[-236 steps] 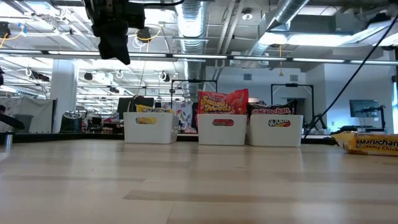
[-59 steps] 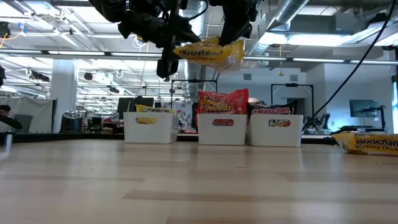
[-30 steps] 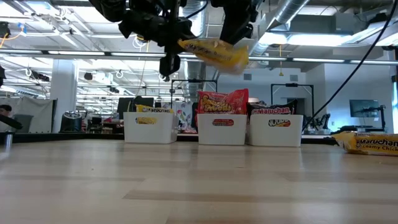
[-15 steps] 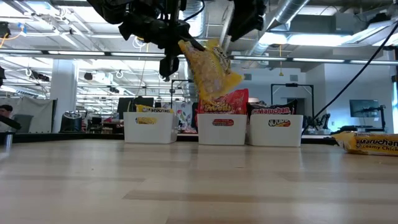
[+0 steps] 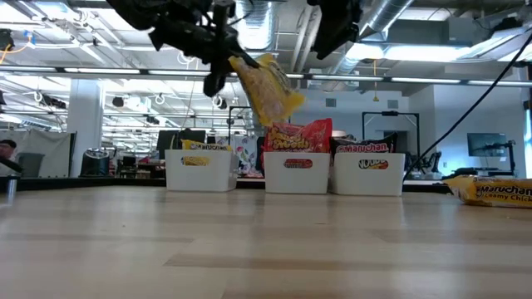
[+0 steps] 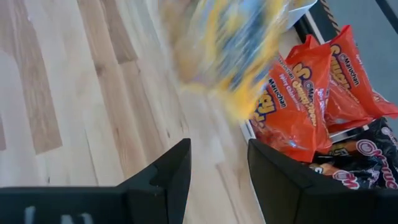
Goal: Sort Maruchan noodles
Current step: Put the yellow noodle pack into the left white bin
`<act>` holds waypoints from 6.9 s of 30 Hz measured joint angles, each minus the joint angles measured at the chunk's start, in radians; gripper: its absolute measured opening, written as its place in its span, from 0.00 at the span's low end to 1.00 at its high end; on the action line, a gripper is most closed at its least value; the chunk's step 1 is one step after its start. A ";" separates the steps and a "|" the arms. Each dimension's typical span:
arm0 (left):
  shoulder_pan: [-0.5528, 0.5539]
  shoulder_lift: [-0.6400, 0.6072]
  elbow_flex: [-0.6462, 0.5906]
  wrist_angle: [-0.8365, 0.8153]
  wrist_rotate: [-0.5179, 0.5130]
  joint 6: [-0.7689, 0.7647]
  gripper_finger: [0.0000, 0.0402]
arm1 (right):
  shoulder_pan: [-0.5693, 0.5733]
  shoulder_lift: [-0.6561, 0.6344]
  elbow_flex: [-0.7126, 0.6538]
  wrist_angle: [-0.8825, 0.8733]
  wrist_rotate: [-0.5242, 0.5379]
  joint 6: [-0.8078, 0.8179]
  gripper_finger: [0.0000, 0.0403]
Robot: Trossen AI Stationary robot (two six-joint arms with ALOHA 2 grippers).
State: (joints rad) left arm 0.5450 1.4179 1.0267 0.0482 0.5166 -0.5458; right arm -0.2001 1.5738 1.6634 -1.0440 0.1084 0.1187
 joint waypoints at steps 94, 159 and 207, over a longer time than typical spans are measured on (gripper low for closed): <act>0.527 0.025 -0.516 1.044 0.115 -0.447 0.34 | -0.088 0.001 -0.001 -0.018 -0.003 -0.117 0.44; 0.262 0.221 0.101 -0.704 -0.442 0.594 0.34 | -0.089 0.002 -0.001 0.040 -0.003 -0.082 0.44; 0.049 -0.132 0.374 -0.835 -0.347 0.403 0.34 | -0.014 -0.189 -0.543 -0.345 -0.093 0.357 0.51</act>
State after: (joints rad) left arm 0.5941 1.2855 1.4006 -0.7864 0.1696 -0.1428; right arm -0.2142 1.3845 1.1206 -1.3889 0.0151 0.4754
